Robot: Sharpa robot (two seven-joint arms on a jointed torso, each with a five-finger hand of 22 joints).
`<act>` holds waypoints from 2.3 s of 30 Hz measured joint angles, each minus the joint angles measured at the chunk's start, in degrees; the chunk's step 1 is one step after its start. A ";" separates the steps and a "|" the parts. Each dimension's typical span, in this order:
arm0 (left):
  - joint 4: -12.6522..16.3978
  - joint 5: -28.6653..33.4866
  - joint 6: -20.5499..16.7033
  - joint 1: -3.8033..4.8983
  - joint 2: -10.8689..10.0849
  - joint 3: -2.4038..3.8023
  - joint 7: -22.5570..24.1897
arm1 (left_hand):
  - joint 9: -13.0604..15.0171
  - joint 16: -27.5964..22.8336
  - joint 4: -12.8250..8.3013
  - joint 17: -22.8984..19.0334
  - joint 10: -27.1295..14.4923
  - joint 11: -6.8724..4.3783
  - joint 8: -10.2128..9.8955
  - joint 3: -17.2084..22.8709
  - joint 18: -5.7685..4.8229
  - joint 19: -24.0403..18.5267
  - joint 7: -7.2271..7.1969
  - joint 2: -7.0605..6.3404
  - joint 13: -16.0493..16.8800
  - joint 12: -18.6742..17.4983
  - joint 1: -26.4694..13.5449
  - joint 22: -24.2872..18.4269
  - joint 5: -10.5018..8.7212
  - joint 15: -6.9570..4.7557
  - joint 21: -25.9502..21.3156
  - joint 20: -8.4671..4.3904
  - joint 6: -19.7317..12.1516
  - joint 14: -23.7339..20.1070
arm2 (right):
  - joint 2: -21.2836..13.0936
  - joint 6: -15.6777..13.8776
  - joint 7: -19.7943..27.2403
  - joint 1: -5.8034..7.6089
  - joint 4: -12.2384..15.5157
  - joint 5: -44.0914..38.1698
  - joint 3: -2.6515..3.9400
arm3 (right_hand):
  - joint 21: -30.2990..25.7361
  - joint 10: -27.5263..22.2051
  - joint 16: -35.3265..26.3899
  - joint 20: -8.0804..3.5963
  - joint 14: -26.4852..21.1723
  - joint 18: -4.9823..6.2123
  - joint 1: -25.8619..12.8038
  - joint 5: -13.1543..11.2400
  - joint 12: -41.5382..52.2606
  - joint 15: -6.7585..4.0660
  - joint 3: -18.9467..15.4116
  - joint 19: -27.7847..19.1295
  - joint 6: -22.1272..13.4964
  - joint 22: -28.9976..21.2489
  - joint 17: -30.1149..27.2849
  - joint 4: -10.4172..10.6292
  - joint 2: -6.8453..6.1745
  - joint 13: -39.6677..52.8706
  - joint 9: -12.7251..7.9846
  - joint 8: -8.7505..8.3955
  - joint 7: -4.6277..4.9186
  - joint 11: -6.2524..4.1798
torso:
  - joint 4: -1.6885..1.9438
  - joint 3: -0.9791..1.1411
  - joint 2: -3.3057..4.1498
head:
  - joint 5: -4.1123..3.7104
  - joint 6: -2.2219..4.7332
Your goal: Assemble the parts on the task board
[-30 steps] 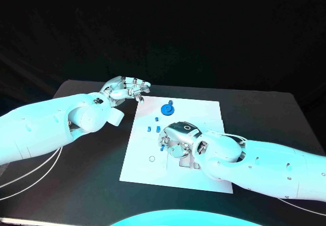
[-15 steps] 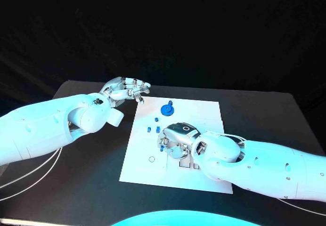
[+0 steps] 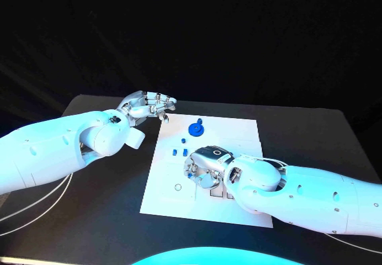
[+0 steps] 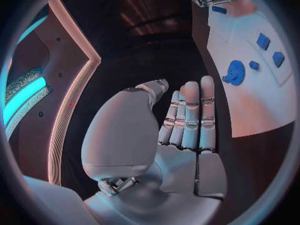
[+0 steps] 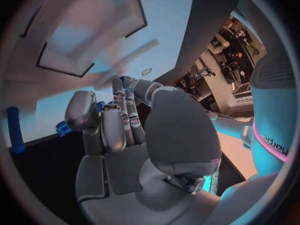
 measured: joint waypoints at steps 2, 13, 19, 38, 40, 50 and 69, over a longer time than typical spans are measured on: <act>0.01 0.00 0.02 0.00 -0.01 0.00 -0.04 | 0.00 0.00 0.00 0.00 0.00 0.00 0.00 0.00 0.00 0.00 0.00 0.00 0.00 0.00 0.00 0.00 0.00 0.00 0.00 0.00 0.00 0.00 | 0.01 0.00 0.00 0.01 -0.02 0.04 -0.02 | -0.36 -0.22 0.00 0.21 0.00 0.01 -0.39 0.09 -0.19 0.00 -0.52 -0.20 -0.27 0.00 -0.15 0.07 -0.39 0.02 0.02 0.00 0.23 0.22 | 0.00 0.00 0.00 | -0.01 0.01; 0.01 0.00 0.07 0.00 -0.05 0.00 -0.21 | 0.00 0.00 0.00 -0.02 -0.13 0.14 0.00 0.00 0.00 0.00 0.00 0.00 -0.05 0.00 0.00 0.00 0.00 0.00 0.00 0.00 0.00 0.00 | -0.51 -0.61 -0.03 -0.05 0.32 0.31 -0.24 | -4.79 -6.15 -0.66 1.23 0.00 0.01 -2.45 0.10 -2.05 1.04 -2.53 -2.21 -6.67 -0.78 -1.60 0.34 -2.81 -0.70 -1.35 -4.44 1.27 1.47 | 0.00 0.00 0.00 | -0.02 0.18; -0.09 0.00 0.13 0.00 -0.05 0.00 -0.32 | 0.01 0.00 0.00 -0.04 -0.21 0.22 0.00 0.00 0.00 0.00 0.00 0.00 -0.05 0.00 0.00 0.00 0.00 0.00 0.00 0.00 0.00 0.00 | -1.60 -1.25 -0.19 -0.21 1.51 0.35 -0.39 | -6.60 -9.13 -1.47 1.56 -0.01 0.01 -2.07 0.10 -1.94 1.46 -3.13 -2.95 -7.53 -1.59 -3.02 0.14 -3.18 -0.94 -1.56 -5.12 1.34 2.37 | 0.01 0.01 0.00 | 0.01 0.30; -0.10 0.07 0.37 0.00 -0.45 -0.06 -0.72 | -0.05 0.00 0.00 -0.09 -0.63 0.22 0.21 0.00 0.00 0.00 0.20 0.00 -0.10 0.00 0.00 -0.06 0.00 0.21 -0.20 0.00 -0.20 -0.21 | -13.58 -2.99 -2.20 4.93 8.31 2.04 1.19 | -5.05 -9.12 -0.77 1.55 0.00 0.02 -2.09 0.10 -0.47 1.45 -4.02 -2.49 -7.50 -0.65 -2.20 0.37 -3.19 -0.36 -1.48 -5.11 1.35 2.33 | -0.06 -0.03 -0.10 | -0.75 0.96; -0.09 0.09 0.40 0.00 -0.48 -0.07 -0.72 | -0.04 -0.08 0.00 -0.09 -0.63 0.22 0.21 0.00 0.00 0.00 0.20 0.00 -0.10 0.00 0.00 -0.10 0.00 0.21 -0.20 0.00 -0.20 -0.21 | -15.05 -2.93 -2.20 5.76 8.27 2.70 1.25 | -5.36 -10.20 -0.77 1.55 0.00 0.02 -2.31 0.10 -0.13 1.45 -5.18 -2.49 -7.47 -0.79 -2.55 0.51 -4.04 -0.36 -1.48 -5.21 1.31 2.17 | -0.07 -0.06 -0.10 | -0.90 1.04; 0.11 0.22 0.64 -0.01 -0.49 -0.13 -0.81 | -0.09 -0.22 0.17 -0.08 -0.62 0.22 0.21 -0.16 0.00 0.00 0.20 0.00 -0.15 0.00 0.00 -0.15 0.00 0.21 -0.40 0.00 -0.20 -0.21 | -18.53 -0.39 -2.05 7.07 5.39 5.00 1.31 | -13.52 -20.83 -1.84 3.01 -1.76 0.61 5.49 3.53 7.22 3.15 -26.13 -5.62 -8.73 -3.53 -7.64 7.12 -1.25 -0.11 -2.43 -8.79 -0.14 3.38 | -0.07 0.01 -0.02 | -1.27 1.32; -0.02 0.50 0.97 -0.01 -0.49 -0.17 -0.93 | -0.09 -0.22 0.16 -0.13 -0.62 0.22 0.21 -0.16 0.00 0.00 0.20 0.00 -0.14 0.00 0.00 -0.20 0.00 0.21 -0.40 0.00 -0.20 -0.21 | -15.94 3.74 -2.12 5.88 2.99 5.04 1.11 | -7.73 -18.94 1.12 1.63 -0.31 0.93 12.99 2.19 15.95 1.72 -30.39 -1.75 -6.35 -0.40 -6.04 15.50 0.71 -0.13 -2.34 -9.55 0.44 1.90 | 0.03 0.04 0.05 | -1.34 1.18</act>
